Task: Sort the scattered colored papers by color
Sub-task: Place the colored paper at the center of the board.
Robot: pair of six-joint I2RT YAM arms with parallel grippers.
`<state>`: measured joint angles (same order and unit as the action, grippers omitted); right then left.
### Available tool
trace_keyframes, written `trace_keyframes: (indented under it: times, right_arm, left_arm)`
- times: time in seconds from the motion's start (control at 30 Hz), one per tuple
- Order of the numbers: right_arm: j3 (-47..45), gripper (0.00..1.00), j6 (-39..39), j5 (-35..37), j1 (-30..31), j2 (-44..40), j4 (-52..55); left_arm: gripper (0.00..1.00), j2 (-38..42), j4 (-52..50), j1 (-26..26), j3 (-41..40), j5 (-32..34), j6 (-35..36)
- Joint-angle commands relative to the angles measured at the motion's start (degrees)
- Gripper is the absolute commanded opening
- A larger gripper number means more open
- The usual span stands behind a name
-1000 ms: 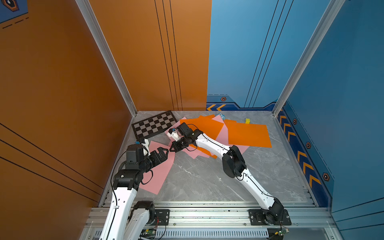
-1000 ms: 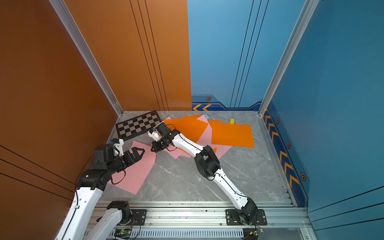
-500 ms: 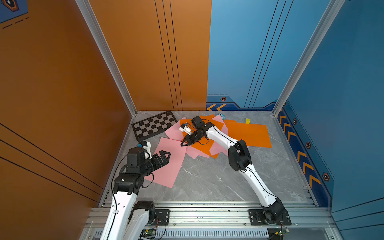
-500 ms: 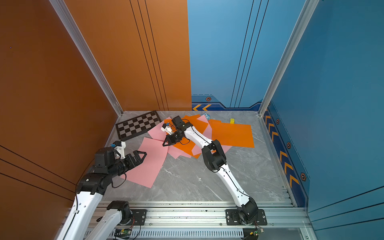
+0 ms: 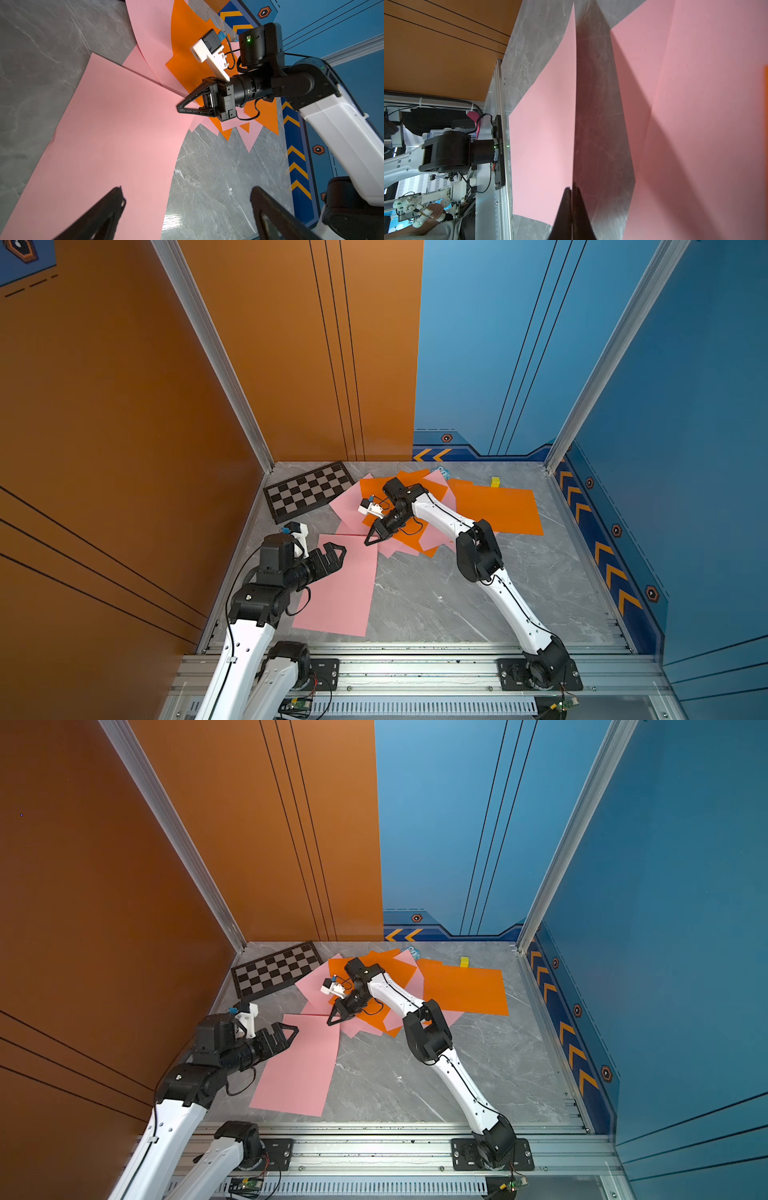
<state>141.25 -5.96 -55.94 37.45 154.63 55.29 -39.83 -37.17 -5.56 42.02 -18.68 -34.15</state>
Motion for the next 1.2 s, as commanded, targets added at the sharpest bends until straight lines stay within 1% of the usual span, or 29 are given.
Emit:
trace_keyframes:
  times: [0.0, 0.1, 0.13, 0.17, 0.2, 0.23, 0.33, 0.37, 0.4, 0.47, 0.57, 0.67, 0.7, 0.73, 0.83, 0.97, 1.07, 1.13, 1.17]
  right_arm:
    - [1.49, 0.00, -3.63, 2.44, 0.47, -0.31, 4.04]
    - [3.35, 0.01, -3.40, 6.14, 1.37, 0.62, 3.95]
    - [3.98, 0.06, -3.25, 7.03, 1.68, 0.90, 3.94]
    - [4.53, 0.15, -3.10, 8.13, 1.82, 1.15, 3.87]
    - [4.73, 0.35, -2.82, 9.56, 2.00, 1.20, 3.70]
    - [4.74, 0.43, -2.66, 10.60, 2.14, 1.21, 3.45]
    - [3.90, 0.75, -2.07, 15.27, 2.36, -0.07, 2.16]
    - [3.22, 0.81, -1.51, 17.51, 2.36, -1.01, 1.31]
    - [2.26, 0.85, -0.97, 19.45, 3.91, -2.16, 0.02]
    - [-0.74, 0.90, 0.83, 24.01, 4.50, -5.18, -3.26]
    - [-6.54, 0.96, 3.92, 29.45, 4.14, -10.52, -8.75]
    - [-12.80, 0.99, 7.06, 32.69, 3.17, -15.94, -13.76]
    - [-14.57, 1.00, 7.78, 32.65, 3.16, -17.55, -14.67]
    - [-16.27, 1.00, 8.65, 33.58, 1.45, -18.85, -15.44]
    - [-22.25, 1.00, 11.29, 36.37, -0.64, -22.82, -17.46]
    - [-33.59, 1.00, 15.15, 38.76, -4.57, -29.48, -22.72]
    - [-42.14, 1.00, 19.02, 37.26, -9.05, -34.18, -26.94]
    - [-45.66, 1.00, 21.91, 35.80, -12.27, -35.39, -29.04]
    - [-47.54, 1.00, 23.44, 35.18, -13.97, -37.47, -30.16]
  left_arm:
    - [0.98, 0.10, -0.63, -0.97, -0.71, 0.44, -0.13]
    - [0.98, -0.20, -0.63, -1.63, -0.55, 0.85, -0.29]
    - [0.98, -0.24, -0.63, -1.82, -0.51, 0.89, -0.22]
    - [0.98, -0.33, -0.62, -2.14, -0.54, 1.10, -0.28]
    - [0.98, -0.42, -0.62, -2.37, -0.47, 1.26, -0.37]
    - [0.98, -0.42, -0.65, -2.67, -0.49, 1.51, -0.41]
    - [0.98, -0.66, -0.64, -3.58, -0.36, 2.42, -0.53]
    - [0.98, -0.87, -0.47, -3.91, -0.22, 2.90, -0.57]
    - [0.98, -1.14, -0.53, -4.25, -0.04, 3.34, -0.69]
    - [0.98, -1.84, -0.45, -5.28, 0.29, 4.35, -0.92]
    - [0.98, -3.13, -0.26, -7.33, 1.43, 6.93, -0.99]
    - [0.98, -5.06, 1.03, -9.20, 3.07, 8.91, -1.21]
    - [0.98, -5.95, 2.09, -9.80, 3.44, 9.69, -1.68]
    - [0.98, -6.86, 3.23, -10.35, 3.73, 10.15, -2.12]
    - [0.98, -10.83, 8.82, -11.93, 4.14, 11.53, -4.35]
    - [0.98, -19.19, 17.67, -15.87, 6.05, 11.79, -5.07]
    - [0.98, -27.53, 20.92, -18.81, 10.43, 12.08, -3.23]
    - [0.98, -32.98, 22.32, -19.67, 14.12, 11.84, -1.56]
    - [0.98, -35.76, 22.99, -19.86, 16.26, 11.70, -0.49]
